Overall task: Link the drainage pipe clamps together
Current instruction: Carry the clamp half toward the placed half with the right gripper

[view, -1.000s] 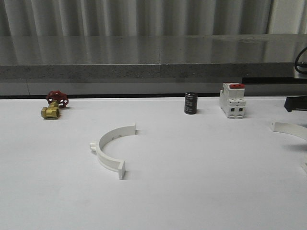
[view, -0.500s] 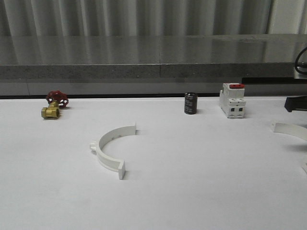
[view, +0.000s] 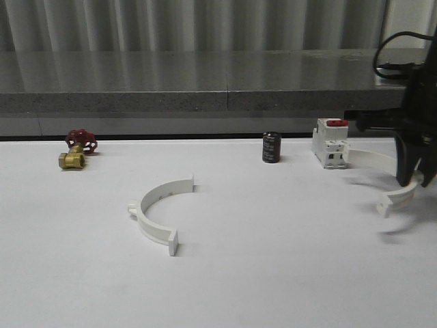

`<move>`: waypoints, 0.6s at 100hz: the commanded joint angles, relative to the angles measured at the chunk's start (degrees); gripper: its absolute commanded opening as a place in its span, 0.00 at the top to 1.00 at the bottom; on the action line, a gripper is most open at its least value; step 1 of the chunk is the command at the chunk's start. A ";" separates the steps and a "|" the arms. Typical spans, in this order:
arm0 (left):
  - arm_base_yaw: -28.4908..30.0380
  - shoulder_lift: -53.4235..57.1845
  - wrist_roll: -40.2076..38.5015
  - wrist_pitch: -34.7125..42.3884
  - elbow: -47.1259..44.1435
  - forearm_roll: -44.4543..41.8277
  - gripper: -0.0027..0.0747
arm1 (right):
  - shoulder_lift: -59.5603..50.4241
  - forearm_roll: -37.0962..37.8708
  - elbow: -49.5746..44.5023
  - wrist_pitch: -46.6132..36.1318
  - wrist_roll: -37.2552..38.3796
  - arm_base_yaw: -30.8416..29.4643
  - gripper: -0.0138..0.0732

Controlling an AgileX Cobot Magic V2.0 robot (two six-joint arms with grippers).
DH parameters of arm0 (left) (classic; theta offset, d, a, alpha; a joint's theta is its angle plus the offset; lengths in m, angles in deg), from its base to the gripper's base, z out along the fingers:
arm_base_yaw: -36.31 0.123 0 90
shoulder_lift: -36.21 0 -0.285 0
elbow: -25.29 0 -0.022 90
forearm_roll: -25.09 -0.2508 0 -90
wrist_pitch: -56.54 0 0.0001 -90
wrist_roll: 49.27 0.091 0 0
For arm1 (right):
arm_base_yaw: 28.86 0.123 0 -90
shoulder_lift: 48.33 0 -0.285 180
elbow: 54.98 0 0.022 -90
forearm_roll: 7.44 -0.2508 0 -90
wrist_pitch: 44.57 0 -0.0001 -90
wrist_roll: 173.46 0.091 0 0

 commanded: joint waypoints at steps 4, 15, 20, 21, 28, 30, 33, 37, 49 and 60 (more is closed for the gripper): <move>0.15 -0.42 -0.34 3.93 1.47 0.06 0.99 | -3.36 4.51 3.05 -0.22 6.26 4.82 0.73; 0.15 -0.42 -0.34 3.93 1.47 0.06 0.99 | -3.36 6.51 3.48 -1.77 11.90 8.92 0.73; 0.15 -0.42 -0.34 3.93 1.47 0.06 0.99 | -3.24 6.76 3.55 -2.65 13.88 10.49 0.73; 0.15 -0.42 -0.34 3.93 1.47 0.06 0.99 | -3.15 6.76 3.55 -2.85 14.35 10.89 0.73; 0.15 -0.42 -0.34 3.93 1.47 0.06 0.99 | -2.86 6.76 3.67 -3.88 16.21 12.82 0.73; 0.15 -0.42 -0.34 3.93 1.47 0.06 0.99 | -2.79 6.76 3.67 -4.24 16.50 13.35 0.73; 0.15 -0.42 -0.34 3.93 1.47 0.06 0.99 | -2.59 6.76 3.81 -4.52 17.21 14.01 0.73; 0.15 -0.42 -0.34 3.93 1.47 0.06 0.99 | -2.30 6.76 4.09 -4.52 17.93 14.90 0.73; 0.15 -0.42 -0.34 3.93 1.47 0.06 0.99 | -1.16 6.71 5.96 -3.54 19.76 17.01 0.73; 0.15 -0.42 -0.34 3.93 1.47 0.06 0.99 | 0.27 6.71 8.41 -2.92 20.62 18.78 0.73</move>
